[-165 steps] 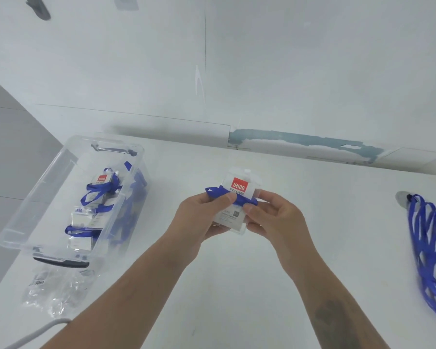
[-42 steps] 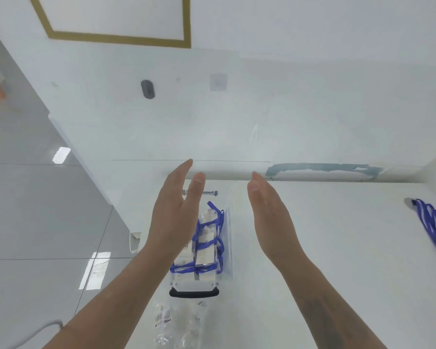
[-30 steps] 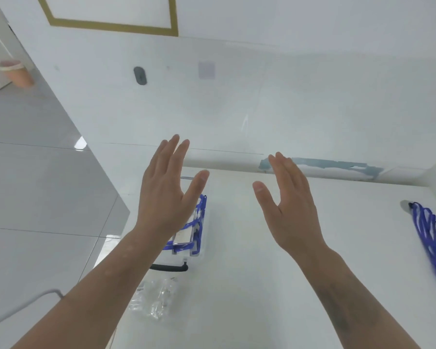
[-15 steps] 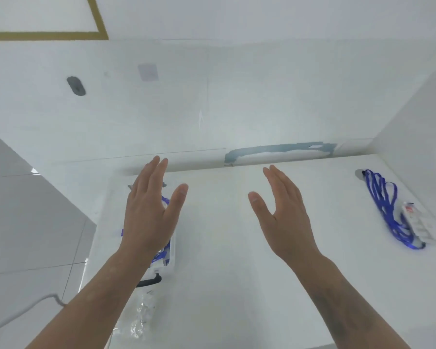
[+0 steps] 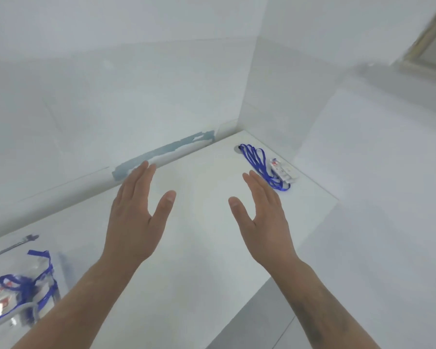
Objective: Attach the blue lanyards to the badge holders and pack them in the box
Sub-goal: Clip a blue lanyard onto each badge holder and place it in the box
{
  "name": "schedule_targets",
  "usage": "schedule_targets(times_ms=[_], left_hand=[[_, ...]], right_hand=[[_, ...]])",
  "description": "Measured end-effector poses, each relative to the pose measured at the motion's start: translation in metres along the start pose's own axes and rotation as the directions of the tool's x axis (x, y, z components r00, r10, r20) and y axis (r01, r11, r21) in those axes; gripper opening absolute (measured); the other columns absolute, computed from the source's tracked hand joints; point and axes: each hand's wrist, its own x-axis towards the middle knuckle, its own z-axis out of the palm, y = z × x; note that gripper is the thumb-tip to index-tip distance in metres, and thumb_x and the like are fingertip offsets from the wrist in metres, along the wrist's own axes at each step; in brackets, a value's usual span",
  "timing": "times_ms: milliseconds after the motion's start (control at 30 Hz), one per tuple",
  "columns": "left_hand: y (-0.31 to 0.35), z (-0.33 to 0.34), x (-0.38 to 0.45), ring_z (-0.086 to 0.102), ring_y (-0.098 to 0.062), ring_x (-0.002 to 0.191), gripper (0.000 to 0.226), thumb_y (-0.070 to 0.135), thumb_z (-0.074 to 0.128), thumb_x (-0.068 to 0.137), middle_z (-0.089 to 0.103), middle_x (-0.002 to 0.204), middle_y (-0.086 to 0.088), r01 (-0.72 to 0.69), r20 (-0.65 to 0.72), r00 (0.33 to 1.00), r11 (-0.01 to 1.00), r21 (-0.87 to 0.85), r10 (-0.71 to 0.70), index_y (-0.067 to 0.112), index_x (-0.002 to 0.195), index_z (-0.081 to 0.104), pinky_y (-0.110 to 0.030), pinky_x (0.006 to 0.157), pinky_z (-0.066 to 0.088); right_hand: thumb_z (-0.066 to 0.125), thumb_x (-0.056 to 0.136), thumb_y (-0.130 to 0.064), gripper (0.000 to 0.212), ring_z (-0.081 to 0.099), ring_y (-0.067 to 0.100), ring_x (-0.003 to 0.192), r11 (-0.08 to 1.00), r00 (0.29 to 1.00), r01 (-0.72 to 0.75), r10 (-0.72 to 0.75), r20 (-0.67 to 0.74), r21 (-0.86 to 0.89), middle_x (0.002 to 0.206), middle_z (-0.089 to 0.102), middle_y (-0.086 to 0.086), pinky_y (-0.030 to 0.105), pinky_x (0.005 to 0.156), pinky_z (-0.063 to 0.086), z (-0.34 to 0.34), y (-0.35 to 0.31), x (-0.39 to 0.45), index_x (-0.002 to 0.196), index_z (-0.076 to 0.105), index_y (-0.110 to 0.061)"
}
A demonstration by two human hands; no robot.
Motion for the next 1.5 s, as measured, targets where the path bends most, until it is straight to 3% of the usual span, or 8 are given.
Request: schedule_targets(times_ms=[400, 700, 833, 1100, 1367, 1500], left_hand=[[0.007, 0.004, -0.010, 0.015, -0.001, 0.147, 0.069, 0.063, 0.030, 0.093, 0.024, 0.160, 0.015, -0.041, 0.047, 0.998, 0.999, -0.033, 0.042, 0.026, 0.152, 0.029, -0.026, 0.116, 0.015], [0.017, 0.019, 0.000, 0.016, 0.000, 0.146, 0.070, 0.063, 0.030, 0.092, 0.025, 0.159, 0.015, -0.055, 0.065, 0.996, 0.997, -0.045, 0.058, 0.027, 0.152, 0.030, -0.028, 0.116, 0.018], [0.025, 0.034, 0.015, 0.014, 0.007, 0.144, 0.067, 0.062, 0.032, 0.093, 0.025, 0.159, 0.016, -0.056, 0.064, 0.996, 0.998, -0.032, 0.058, 0.028, 0.152, 0.031, -0.025, 0.115, 0.016], [0.053, 0.090, 0.054, 0.015, 0.002, 0.146, 0.067, 0.061, 0.032, 0.093, 0.025, 0.159, 0.016, -0.008, 0.032, 0.999, 1.000, 0.006, 0.007, 0.028, 0.151, 0.031, -0.024, 0.114, 0.015], [0.097, 0.185, 0.108, 0.015, 0.000, 0.146, 0.060, 0.054, 0.040, 0.097, 0.024, 0.159, 0.017, 0.136, 0.025, 0.990, 0.989, 0.053, -0.138, 0.030, 0.151, 0.030, -0.024, 0.115, 0.017], [0.119, 0.242, 0.130, 0.019, -0.001, 0.144, 0.058, 0.050, 0.042, 0.098, 0.028, 0.157, 0.017, 0.168, 0.098, 0.980, 0.984, 0.063, -0.173, 0.029, 0.151, 0.031, -0.021, 0.113, 0.017]], right_hand=[[0.039, 0.095, -0.057, 0.057, 0.014, -0.007, 0.142, 0.999, 0.998, -0.039, 0.039, -0.042, 0.011, 0.156, 0.023, -0.025, 0.031, 0.117, 0.026, -0.002, 0.003, -0.017, 0.149, 0.031, -0.037], [0.040, 0.095, -0.056, 0.056, 0.016, -0.008, 0.141, 0.998, 0.996, -0.054, 0.055, -0.066, 0.023, 0.154, 0.027, -0.024, 0.025, 0.114, 0.024, -0.009, 0.018, -0.010, 0.147, 0.034, -0.037], [0.041, 0.095, -0.057, 0.055, 0.016, -0.009, 0.140, 0.997, 0.996, -0.058, 0.061, -0.063, 0.049, 0.153, 0.028, -0.026, 0.024, 0.114, 0.025, -0.012, 0.037, 0.009, 0.146, 0.035, -0.038], [0.036, 0.090, -0.062, 0.061, 0.017, -0.012, 0.139, 0.999, 1.000, -0.012, 0.013, -0.021, 0.043, 0.150, 0.029, -0.029, 0.017, 0.110, 0.019, -0.027, 0.094, 0.074, 0.145, 0.038, -0.037], [0.046, 0.094, -0.050, 0.053, 0.026, -0.003, 0.139, 0.997, 0.996, -0.014, 0.006, 0.094, 0.081, 0.151, 0.034, -0.025, 0.036, 0.113, 0.034, -0.044, 0.193, 0.172, 0.144, 0.040, -0.035], [0.047, 0.095, -0.044, 0.050, 0.034, 0.001, 0.133, 0.995, 0.991, -0.075, 0.067, 0.117, 0.065, 0.147, 0.042, -0.021, 0.026, 0.107, 0.035, -0.056, 0.249, 0.210, 0.143, 0.042, -0.032]])
